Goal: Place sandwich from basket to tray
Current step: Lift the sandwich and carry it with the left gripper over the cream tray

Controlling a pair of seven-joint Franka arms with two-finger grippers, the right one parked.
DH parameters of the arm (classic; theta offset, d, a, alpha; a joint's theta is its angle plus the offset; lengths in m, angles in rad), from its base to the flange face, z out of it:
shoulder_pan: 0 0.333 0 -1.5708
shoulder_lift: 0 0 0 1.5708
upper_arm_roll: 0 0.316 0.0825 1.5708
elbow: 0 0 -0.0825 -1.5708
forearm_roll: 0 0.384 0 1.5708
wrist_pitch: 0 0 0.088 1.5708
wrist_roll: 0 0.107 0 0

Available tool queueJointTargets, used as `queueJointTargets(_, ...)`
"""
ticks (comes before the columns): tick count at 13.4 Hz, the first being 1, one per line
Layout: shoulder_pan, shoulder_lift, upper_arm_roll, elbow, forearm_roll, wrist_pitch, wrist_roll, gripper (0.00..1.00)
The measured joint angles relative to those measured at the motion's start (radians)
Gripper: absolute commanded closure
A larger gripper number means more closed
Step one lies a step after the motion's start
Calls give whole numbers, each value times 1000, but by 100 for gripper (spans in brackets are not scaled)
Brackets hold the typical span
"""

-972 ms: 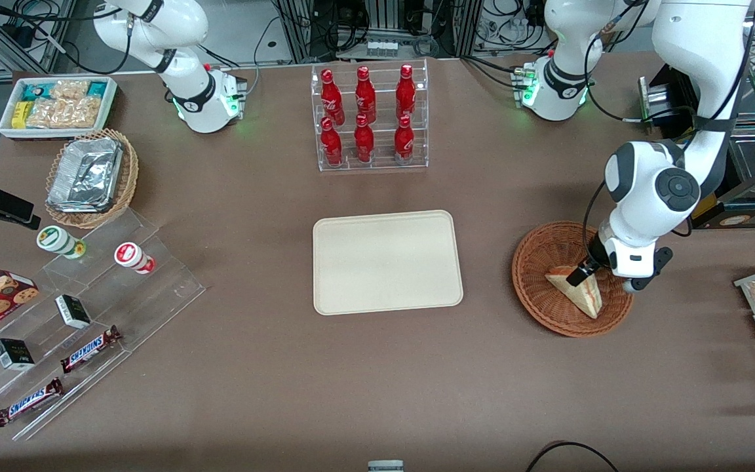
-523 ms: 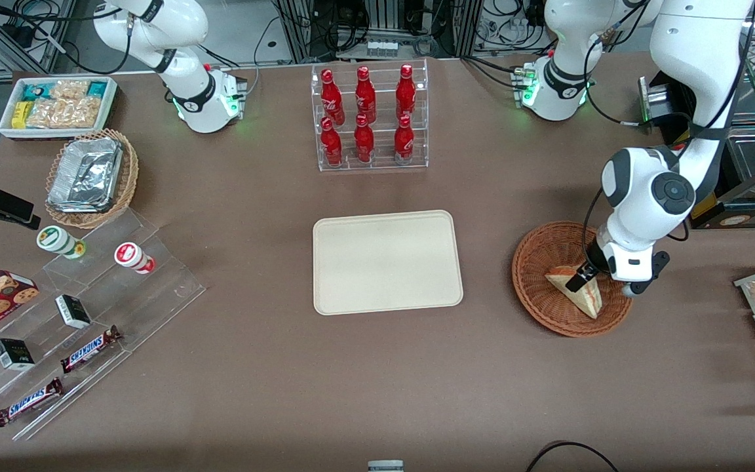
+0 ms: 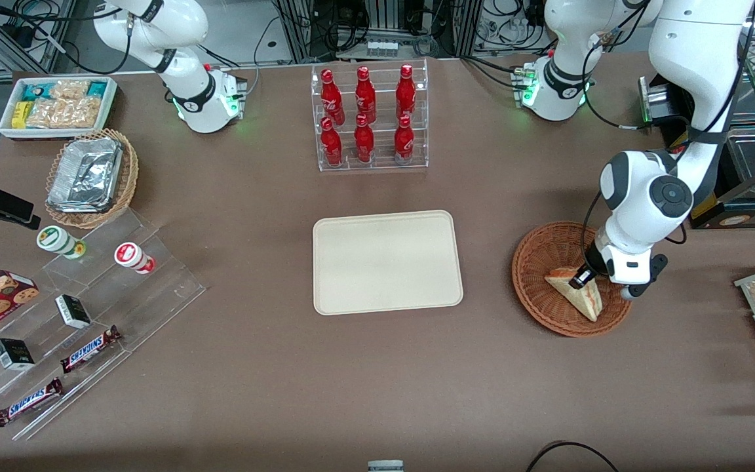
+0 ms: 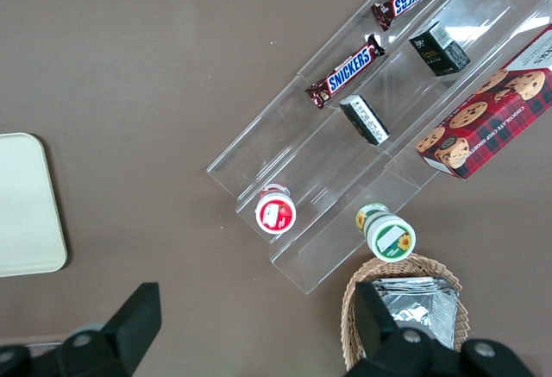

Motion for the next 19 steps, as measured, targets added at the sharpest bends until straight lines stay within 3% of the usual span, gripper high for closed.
queueJointTargets(3, -33, -26, -7, 163, 36, -218, 2, 100)
queueJointTargets(7, -185, -39, -11, 414, 64, -470, -2, 100)
queueJointTargets(14, -512, 91, -16, 512, 81, -496, -38, 100)
queueJointTargets(19, -653, 277, -14, 629, 84, -463, -51, 100)
